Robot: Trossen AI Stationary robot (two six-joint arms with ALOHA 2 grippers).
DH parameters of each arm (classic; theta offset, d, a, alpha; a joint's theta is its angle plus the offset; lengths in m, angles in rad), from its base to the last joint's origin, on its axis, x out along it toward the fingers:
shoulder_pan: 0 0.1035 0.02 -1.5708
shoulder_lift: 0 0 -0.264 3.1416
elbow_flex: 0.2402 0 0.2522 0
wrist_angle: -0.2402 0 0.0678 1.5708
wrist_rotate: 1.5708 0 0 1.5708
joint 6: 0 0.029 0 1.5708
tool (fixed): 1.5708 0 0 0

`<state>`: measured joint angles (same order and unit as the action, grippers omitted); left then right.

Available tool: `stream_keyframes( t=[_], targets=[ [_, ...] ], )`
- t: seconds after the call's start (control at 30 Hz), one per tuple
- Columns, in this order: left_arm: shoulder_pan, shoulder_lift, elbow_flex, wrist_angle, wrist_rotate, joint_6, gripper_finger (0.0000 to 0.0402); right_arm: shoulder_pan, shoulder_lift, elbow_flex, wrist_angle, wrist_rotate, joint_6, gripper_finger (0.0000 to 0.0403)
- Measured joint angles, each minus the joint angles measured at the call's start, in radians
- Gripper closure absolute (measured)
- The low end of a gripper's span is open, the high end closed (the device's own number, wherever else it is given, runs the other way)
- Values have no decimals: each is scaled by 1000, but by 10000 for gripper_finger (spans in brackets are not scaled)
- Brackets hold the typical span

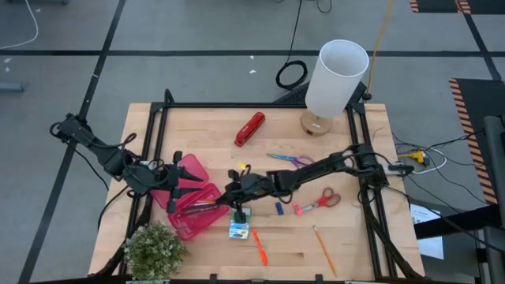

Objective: Pack school essentials
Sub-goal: Put the orange pencil into the red supply box

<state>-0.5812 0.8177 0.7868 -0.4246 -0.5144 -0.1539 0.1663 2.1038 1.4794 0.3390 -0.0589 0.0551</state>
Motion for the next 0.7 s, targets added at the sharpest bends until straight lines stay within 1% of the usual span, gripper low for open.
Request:
stream_keyframes(
  t=[0.13,0.27,0.43,0.7],
  targets=[
    [0,0,0,13,0,0,279,-13,67,75,7,-24,0,393],
    [0,0,0,12,0,0,279,-19,105,140,7,-37,-11,393],
    [0,0,0,11,0,0,279,-22,98,162,11,-48,-26,393],
    [0,0,0,11,0,0,279,-14,111,162,108,-50,-34,393]
  ],
)
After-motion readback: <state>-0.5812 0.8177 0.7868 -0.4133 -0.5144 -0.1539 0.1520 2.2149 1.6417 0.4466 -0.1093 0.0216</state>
